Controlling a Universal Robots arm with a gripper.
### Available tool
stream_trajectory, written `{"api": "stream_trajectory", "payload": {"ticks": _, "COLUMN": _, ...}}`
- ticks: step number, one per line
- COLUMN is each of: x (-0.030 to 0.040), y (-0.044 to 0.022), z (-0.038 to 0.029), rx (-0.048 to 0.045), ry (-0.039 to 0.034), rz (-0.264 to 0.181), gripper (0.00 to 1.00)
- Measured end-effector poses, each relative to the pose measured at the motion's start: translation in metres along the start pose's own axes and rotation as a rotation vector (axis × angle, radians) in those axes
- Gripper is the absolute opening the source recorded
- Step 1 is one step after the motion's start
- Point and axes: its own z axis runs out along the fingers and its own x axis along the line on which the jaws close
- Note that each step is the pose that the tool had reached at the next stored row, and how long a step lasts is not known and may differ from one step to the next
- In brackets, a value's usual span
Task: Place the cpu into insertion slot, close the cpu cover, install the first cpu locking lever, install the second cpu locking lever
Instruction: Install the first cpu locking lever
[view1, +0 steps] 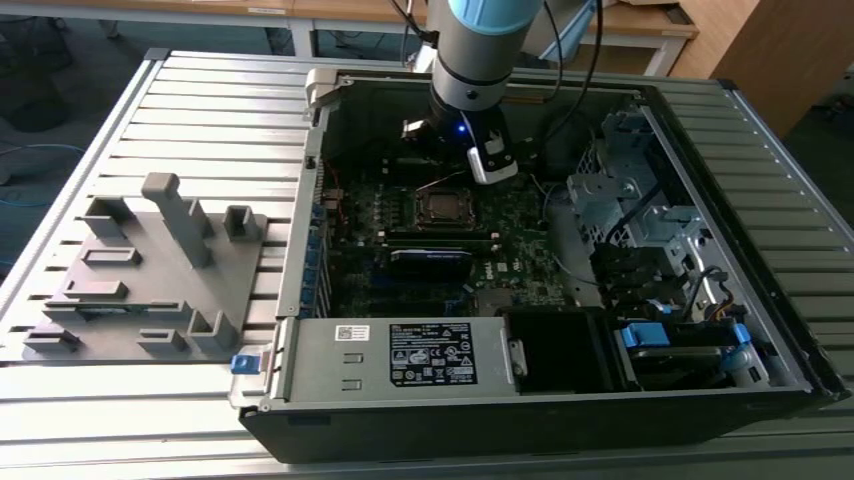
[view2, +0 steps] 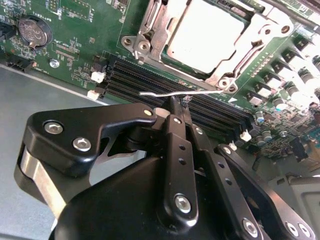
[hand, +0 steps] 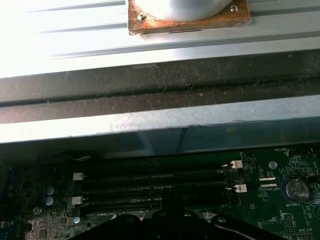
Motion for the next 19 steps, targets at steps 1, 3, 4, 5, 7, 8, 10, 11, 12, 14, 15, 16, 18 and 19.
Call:
{"api": "stream_trajectory", "payload": {"ticks": 1, "x": 0.0, "y": 0.0, "z": 0.0, "rx": 0.0, "ry": 0.0, "rz": 0.0, "gripper": 0.1}}
{"api": "stream_trajectory", "payload": {"ticks": 3, "x": 0.0, "y": 0.0, "z": -0.0001, "rx": -0.0001, "ry": 0.0, "rz": 0.0, "gripper": 0.1}}
{"api": "stream_trajectory", "payload": {"ticks": 4, "x": 0.0, "y": 0.0001, "z": -0.0004, "rx": 0.0002, "ry": 0.0001, "rz": 0.0, "gripper": 0.1}}
{"api": "stream_trajectory", "payload": {"ticks": 5, "x": 0.0, "y": 0.0002, "z": -0.0009, "rx": 0.0002, "ry": 0.0, "rz": 0.0, "gripper": 0.1}}
{"api": "stream_trajectory", "payload": {"ticks": 7, "x": 0.0001, "y": 0.0006, "z": -0.002, "rx": -0.0001, "ry": -0.0001, "rz": 0.0, "gripper": 0.1}}
{"api": "stream_trajectory", "payload": {"ticks": 8, "x": 0.0001, "y": 0.0008, "z": -0.0027, "rx": 0.0, "ry": -0.0001, "rz": 0.0, "gripper": 0.1}}
{"api": "stream_trajectory", "payload": {"ticks": 10, "x": 0.0002, "y": 0.0011, "z": -0.0039, "rx": 0.0, "ry": -0.0001, "rz": 0.0, "gripper": 0.1}}
{"api": "stream_trajectory", "payload": {"ticks": 11, "x": 0.0002, "y": 0.0013, "z": -0.0044, "rx": 0.0, "ry": -0.0001, "rz": 0.0, "gripper": 0.1}}
{"api": "stream_trajectory", "payload": {"ticks": 12, "x": 0.0002, "y": 0.0014, "z": -0.005, "rx": 0.0, "ry": 0.0, "rz": 0.0, "gripper": 0.1}}
{"api": "stream_trajectory", "payload": {"ticks": 14, "x": 0.0003, "y": 0.0017, "z": -0.0059, "rx": -0.0002, "ry": -0.0001, "rz": 0.0, "gripper": 0.1}}
{"api": "stream_trajectory", "payload": {"ticks": 15, "x": 0.0002, "y": 0.0017, "z": -0.0059, "rx": -0.0004, "ry": -0.0001, "rz": 0.0, "gripper": 0.1}}
{"api": "stream_trajectory", "payload": {"ticks": 16, "x": 0.0002, "y": 0.0017, "z": -0.0059, "rx": -0.0004, "ry": -0.0001, "rz": 0.0, "gripper": 0.1}}
{"api": "stream_trajectory", "payload": {"ticks": 18, "x": -0.0001, "y": 0.0016, "z": -0.0061, "rx": 0.0, "ry": 0.0001, "rz": 0.0, "gripper": 0.1}}
{"api": "stream_trajectory", "payload": {"ticks": 19, "x": -0.0003, "y": 0.0015, "z": -0.0061, "rx": 0.0, "ry": 0.0001, "rz": 0.0, "gripper": 0.1}}
